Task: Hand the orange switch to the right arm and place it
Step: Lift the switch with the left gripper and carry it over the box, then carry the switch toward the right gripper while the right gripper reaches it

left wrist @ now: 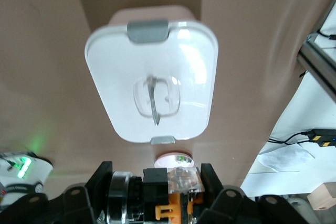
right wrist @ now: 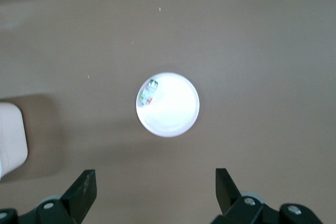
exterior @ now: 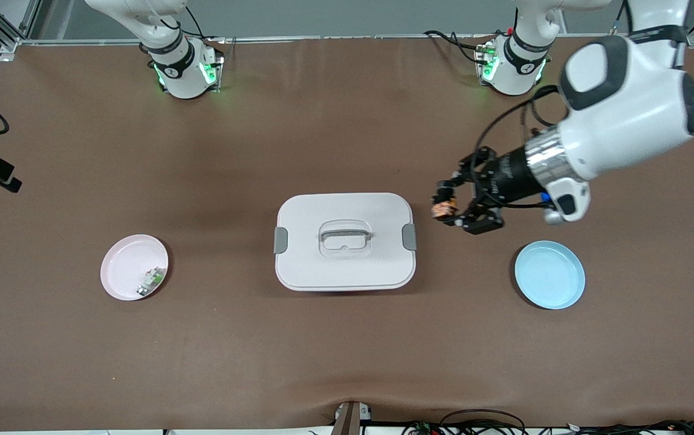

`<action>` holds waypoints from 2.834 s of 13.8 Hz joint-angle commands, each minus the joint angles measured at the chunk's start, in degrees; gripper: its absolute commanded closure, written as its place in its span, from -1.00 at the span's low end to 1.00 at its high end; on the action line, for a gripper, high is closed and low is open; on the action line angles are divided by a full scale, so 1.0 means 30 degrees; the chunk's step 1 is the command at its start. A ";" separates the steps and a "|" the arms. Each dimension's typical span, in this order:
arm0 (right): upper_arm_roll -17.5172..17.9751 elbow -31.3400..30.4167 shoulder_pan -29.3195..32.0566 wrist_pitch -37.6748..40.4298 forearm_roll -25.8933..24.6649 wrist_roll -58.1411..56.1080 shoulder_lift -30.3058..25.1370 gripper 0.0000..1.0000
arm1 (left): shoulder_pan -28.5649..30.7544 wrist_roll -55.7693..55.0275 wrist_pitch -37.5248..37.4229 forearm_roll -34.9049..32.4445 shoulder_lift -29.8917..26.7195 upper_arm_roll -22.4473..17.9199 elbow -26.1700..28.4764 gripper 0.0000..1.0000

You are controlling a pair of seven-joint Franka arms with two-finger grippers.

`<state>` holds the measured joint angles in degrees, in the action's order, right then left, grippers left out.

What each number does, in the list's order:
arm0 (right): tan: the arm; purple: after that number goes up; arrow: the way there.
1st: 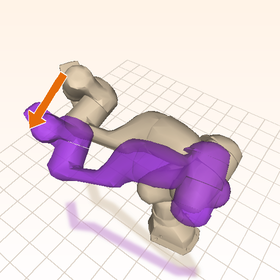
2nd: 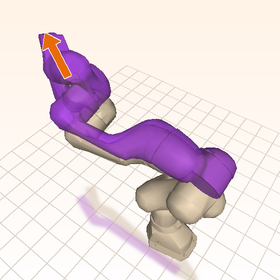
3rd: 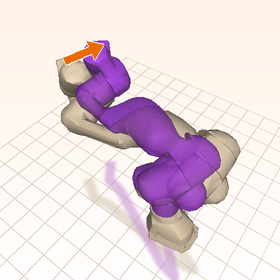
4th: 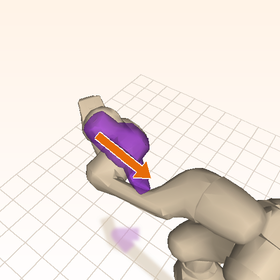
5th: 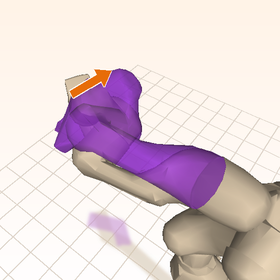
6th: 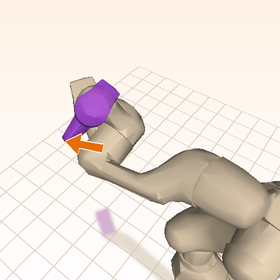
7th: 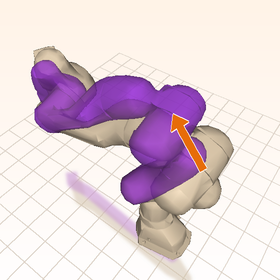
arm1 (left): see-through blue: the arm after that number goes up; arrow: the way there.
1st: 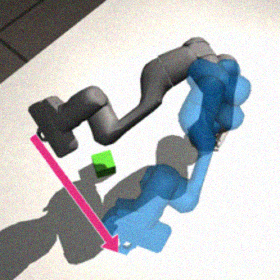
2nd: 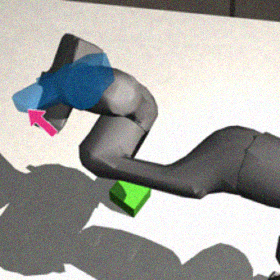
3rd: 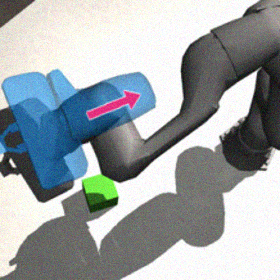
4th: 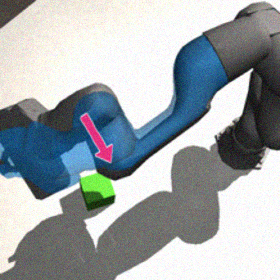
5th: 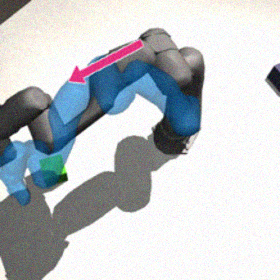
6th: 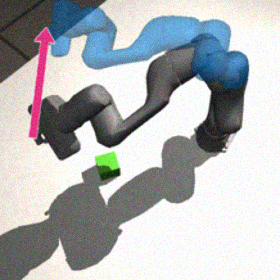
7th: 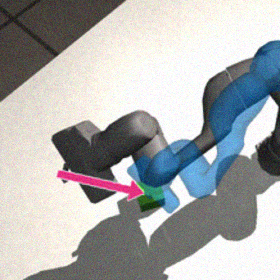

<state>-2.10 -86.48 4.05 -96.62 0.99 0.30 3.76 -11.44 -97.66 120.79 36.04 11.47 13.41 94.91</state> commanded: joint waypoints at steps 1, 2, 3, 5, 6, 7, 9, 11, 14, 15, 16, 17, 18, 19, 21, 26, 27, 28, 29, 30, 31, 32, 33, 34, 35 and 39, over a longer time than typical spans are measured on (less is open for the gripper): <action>0.0434 0.0468 -0.0175 -0.0489 0.0255 -0.0218 0.0738 -1.00 | -0.2126 -0.3614 0.1799 -0.1488 0.0920 -0.0075 -0.0698 0.69; 0.0436 0.0468 -0.0730 -0.0490 0.0255 -0.0189 0.0999 -1.00 | -0.2918 -0.4904 0.2328 -0.2164 0.1329 -0.0075 -0.1048 0.68; 0.0465 0.0352 -0.1083 -0.0229 0.0313 -0.0131 0.0973 -1.00 | -0.3680 -0.6193 0.2653 -0.2751 0.1913 -0.0075 -0.1545 0.69; 0.0524 0.0146 -0.1495 0.0326 0.1709 -0.0130 0.0885 -1.00 | -0.5058 -0.8276 0.2685 -0.4038 0.3201 -0.0075 -0.2832 0.68; 0.0495 0.0117 -0.1526 0.0737 0.3750 -0.0130 0.0856 -1.00 | -0.5732 -0.9360 0.2714 -0.4655 0.3788 -0.0133 -0.3332 0.69; 0.0495 -0.0057 -0.1497 0.1582 0.5830 -0.0189 0.0827 -1.00 | -0.6289 -1.0240 0.2830 -0.5154 0.4374 -0.0163 -0.3946 0.68; 0.0495 -0.1021 -0.1701 0.1913 0.8825 -0.0131 0.0303 -1.00 | -0.7461 -1.1678 0.2919 -0.5801 0.5342 -0.0309 -0.5032 0.68; 0.0466 -0.1927 -0.1702 0.2000 1.1260 0.0016 0.0124 -1.00 | -0.8370 -1.2124 0.3561 -0.6153 0.5814 -0.0368 -0.5358 0.68; 0.0436 -0.5349 -0.1644 0.1389 1.5270 -0.2201 -0.0518 -1.00 | -0.9281 -1.2154 0.3915 -0.6770 0.5670 -0.0339 -0.5358 0.68; 0.0465 -0.6841 -0.1702 0.0399 1.6328 -0.3284 -0.0927 -1.00 | -0.9341 -1.2154 0.3916 -0.6770 0.5524 -0.0281 -0.5358 0.68; 0.0494 -0.7842 -0.1934 -0.0278 1.7006 -0.3730 -0.1193 -1.00 | -0.9400 -1.2154 0.3887 -0.6741 0.5203 -0.0135 -0.5358 0.68; 0.0495 -0.8403 -0.2517 -0.0894 1.7158 -0.3734 -0.1195 -1.00 | -0.9401 -1.2154 0.3886 -0.6712 0.4939 -0.0076 -0.5358 0.68; 0.0495 -0.8873 -0.3015 -0.1683 1.7304 -0.3676 -0.1224 -1.00 | -0.9401 -1.2154 0.3915 -0.6712 0.4762 -0.0075 -0.5358 0.64; 0.0495 -0.9255 -0.3455 -0.2300 1.7509 -0.3617 -0.1312 -1.00 | -0.9401 -1.2154 0.3887 -0.6712 0.4616 -0.0046 -0.5387 0.64; 0.0524 -0.9463 -0.3693 -0.2423 1.8125 -0.2422 -0.1720 -1.00 | -0.9401 -1.2154 0.3916 -0.6712 0.4585 -0.0075 -0.5446 0.64; 0.0524 -0.9988 -0.4951 -0.3181 1.8623 -0.0541 -0.3535 -1.00 | -0.9430 -1.2125 0.3916 -0.6770 0.4731 -0.0075 -0.5534 0.64; 0.0524 -1.0397 -0.5447 -0.3852 1.8624 -0.0454 -0.3887 -1.00 | -0.9633 -1.2153 0.3916 -0.6770 0.4760 -0.0104 -0.5534 0.64; 0.0524 -1.0720 -0.5945 -0.4497 1.8624 -0.0424 -0.4065 -1.00 | -0.9664 -1.2154 0.3916 -0.6770 0.4732 -0.0105 -0.5534 0.64; 0.0524 -1.0810 -0.6443 -0.5112 1.8624 -0.0336 -0.4066 -1.00 | -0.9693 -1.2154 0.3916 -0.6770 0.4731 -0.0105 -0.5534 0.64; 0.0524 -1.0811 -0.7028 -0.5786 1.8624 0.0099 -0.4037 -1.00 | -0.9693 -1.2125 0.3916 -0.6799 0.4731 -0.0105 -0.5505 0.64; 0.0495 -1.0811 -0.7643 -0.6460 1.8624 0.0510 -0.3950 -1.00 | -0.9693 -1.2095 0.3916 -0.6800 0.4731 -0.0134 -0.5505 0.64; 0.0495 -1.0811 -0.8026 -0.6930 1.8624 0.0688 -0.3891 -1.00 | -0.9664 -1.2095 0.3916 -0.6829 0.4702 -0.0105 -0.5505 0.64; 0.0524 -1.0811 -0.8175 -0.7080 1.8624 0.0690 -0.3891 -1.00 | -0.9635 -1.2095 0.3916 -0.6800 0.4702 -0.0105 -0.5476 0.64; 0.0495 -1.0811 -0.8206 -0.7111 1.8595 0.0690 -0.3862 -1.00 | -0.9635 -1.2095 0.3916 -0.6800 0.4702 -0.0134 -0.5504 0.64; 0.0524 -1.0811 -0.8206 -0.7111 1.8595 0.0690 -0.3832 -1.00 | -0.9664 -1.2095 0.3916 -0.6800 0.4673 -0.0134 -0.5476 0.64; 0.0495 -1.1484 -0.9609 -0.9010 1.8537 0.0866 -0.3715 -1.00 | -0.9635 -1.2095 0.3915 -0.6800 0.4614 -0.0134 -0.5476 0.64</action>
<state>-0.20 -118.45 -22.08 -120.12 55.22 2.26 -6.50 -40.09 -132.98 132.63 16.94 25.81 13.26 78.58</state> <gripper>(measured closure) 0.000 0.273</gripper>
